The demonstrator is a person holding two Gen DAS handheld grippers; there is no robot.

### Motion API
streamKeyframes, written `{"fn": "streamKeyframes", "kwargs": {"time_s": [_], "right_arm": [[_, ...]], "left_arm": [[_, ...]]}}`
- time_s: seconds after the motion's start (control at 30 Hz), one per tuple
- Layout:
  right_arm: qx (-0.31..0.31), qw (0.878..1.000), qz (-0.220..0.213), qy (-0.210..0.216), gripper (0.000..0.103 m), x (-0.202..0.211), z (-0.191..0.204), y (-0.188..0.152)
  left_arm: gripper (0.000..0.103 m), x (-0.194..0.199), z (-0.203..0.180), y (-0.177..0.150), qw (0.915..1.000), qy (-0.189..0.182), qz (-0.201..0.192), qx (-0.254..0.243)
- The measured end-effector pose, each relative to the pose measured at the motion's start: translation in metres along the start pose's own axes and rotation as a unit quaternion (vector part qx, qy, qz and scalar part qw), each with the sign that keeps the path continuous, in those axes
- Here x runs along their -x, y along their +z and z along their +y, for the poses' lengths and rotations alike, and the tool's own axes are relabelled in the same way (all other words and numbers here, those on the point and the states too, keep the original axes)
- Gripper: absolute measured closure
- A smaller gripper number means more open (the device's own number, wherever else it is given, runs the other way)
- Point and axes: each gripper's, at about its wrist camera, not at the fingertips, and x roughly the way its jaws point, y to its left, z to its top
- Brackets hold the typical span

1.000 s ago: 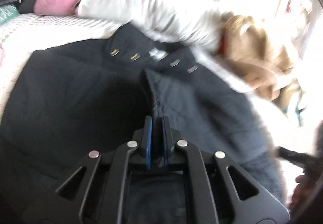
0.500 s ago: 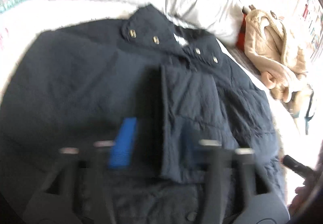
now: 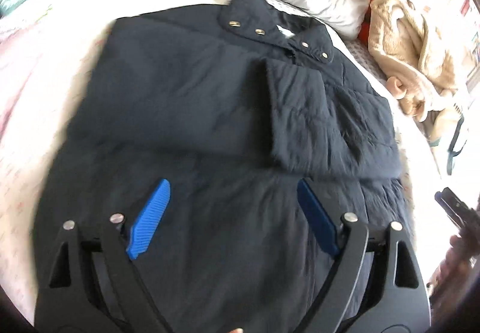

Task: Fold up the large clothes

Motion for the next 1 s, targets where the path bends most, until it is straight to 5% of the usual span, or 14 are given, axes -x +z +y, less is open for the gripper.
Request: {"fn": "streamKeyframes", "kwargs": {"time_s": [0.17,0.43,0.6,0.8,1.0], "right_arm": [[-0.007,0.999,0.047,0.013,0.019,0.044,-0.026,-0.03],[-0.044,0.987,0.146,0.045,0.019,0.069,-0.073,-0.096],[-0.077,0.979,0.184,0.038,0.02,0.07,-0.106,-0.137],[-0.119,0.968,0.197,0.098,0.029,0.064,-0.127,-0.172],[-0.116,0.96,0.228,0.111,0.042,0.048,-0.122,-0.189]], "left_arm": [[0.003,0.066,0.06,-0.036,0.9996,0.028,0.005,0.005],[0.001,0.108,0.146,-0.09,0.9962,0.017,0.038,0.076],[0.001,0.104,0.164,-0.122,0.9958,0.009,0.063,0.066],[0.001,0.078,0.185,-0.153,0.9899,-0.031,0.107,0.088],[0.016,0.044,0.193,-0.18,0.9797,-0.06,0.165,0.096]]}}
